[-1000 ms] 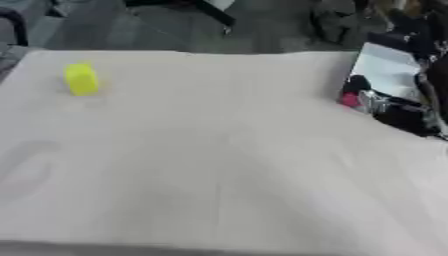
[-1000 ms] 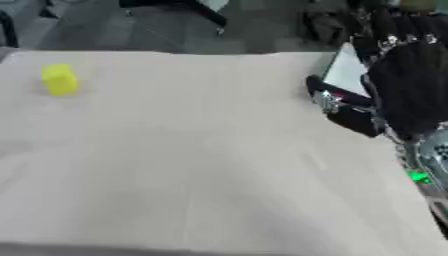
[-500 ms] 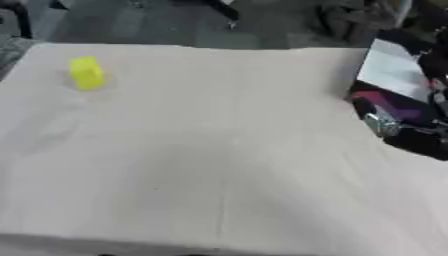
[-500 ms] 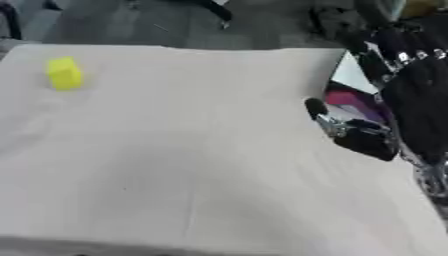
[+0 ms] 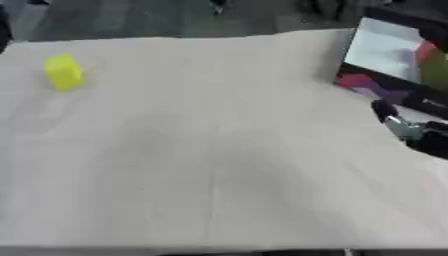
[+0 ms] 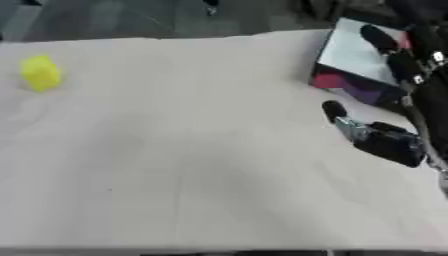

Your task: Pick up the objects with one hand, pass them to the other hand, and then place them into the box on the other side of the table.

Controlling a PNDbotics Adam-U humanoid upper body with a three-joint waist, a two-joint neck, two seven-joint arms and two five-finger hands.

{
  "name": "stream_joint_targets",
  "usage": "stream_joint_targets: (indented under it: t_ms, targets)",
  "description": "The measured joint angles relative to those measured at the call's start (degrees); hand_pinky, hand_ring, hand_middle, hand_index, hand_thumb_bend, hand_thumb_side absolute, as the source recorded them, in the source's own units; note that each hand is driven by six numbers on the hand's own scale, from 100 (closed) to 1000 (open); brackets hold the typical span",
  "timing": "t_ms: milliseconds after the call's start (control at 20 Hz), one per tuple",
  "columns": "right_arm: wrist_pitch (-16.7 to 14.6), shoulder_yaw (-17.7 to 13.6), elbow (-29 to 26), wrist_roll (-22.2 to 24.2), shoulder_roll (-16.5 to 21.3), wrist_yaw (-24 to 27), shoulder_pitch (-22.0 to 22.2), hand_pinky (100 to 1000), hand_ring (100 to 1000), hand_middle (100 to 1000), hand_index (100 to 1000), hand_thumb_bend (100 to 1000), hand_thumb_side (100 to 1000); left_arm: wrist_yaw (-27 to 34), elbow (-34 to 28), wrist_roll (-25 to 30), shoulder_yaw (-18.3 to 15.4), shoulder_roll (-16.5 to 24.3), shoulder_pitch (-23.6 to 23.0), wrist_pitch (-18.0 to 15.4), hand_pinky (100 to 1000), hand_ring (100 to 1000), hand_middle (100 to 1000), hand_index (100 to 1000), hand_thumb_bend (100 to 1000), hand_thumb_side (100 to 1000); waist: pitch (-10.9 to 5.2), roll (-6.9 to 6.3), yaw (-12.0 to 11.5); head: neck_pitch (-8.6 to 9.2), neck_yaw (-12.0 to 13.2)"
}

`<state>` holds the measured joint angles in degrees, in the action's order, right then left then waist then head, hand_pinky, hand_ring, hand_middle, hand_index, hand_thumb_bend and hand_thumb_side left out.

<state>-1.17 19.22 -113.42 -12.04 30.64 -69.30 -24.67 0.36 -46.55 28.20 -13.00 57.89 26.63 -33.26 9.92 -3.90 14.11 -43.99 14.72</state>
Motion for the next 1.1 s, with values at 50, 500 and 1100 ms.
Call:
stream_joint_targets:
  t_ms: [50, 500, 1100]
  targets:
    - [0.04, 0.03, 0.0, -0.06, -0.12, 0.02, -0.09, 736, 810, 1000, 881, 450, 546, -0.85, 1.44, -0.77, 0.0, 0.13, 0.11, -0.36, 680, 696, 770, 876, 160, 284, 0.13, -0.11, 0.17, -0.01, 0.21]
    - [0.88, 0.27, 0.0, -1.31, -0.73, 0.04, -0.55, 720, 808, 1000, 879, 477, 535, -8.62, 14.08, -8.43, -0.68, 0.37, 2.84, -3.87, 675, 685, 756, 877, 100, 264, 2.18, -1.12, 2.36, 0.04, 1.92]
    - [1.25, 0.41, 0.0, -1.67, -1.2, 0.07, -0.55, 713, 808, 1000, 877, 492, 532, -19.74, 20.1, -19.5, 1.42, -1.19, 5.96, -6.22, 675, 683, 748, 882, 100, 261, 2.32, -1.31, 2.76, 0.31, 3.05]
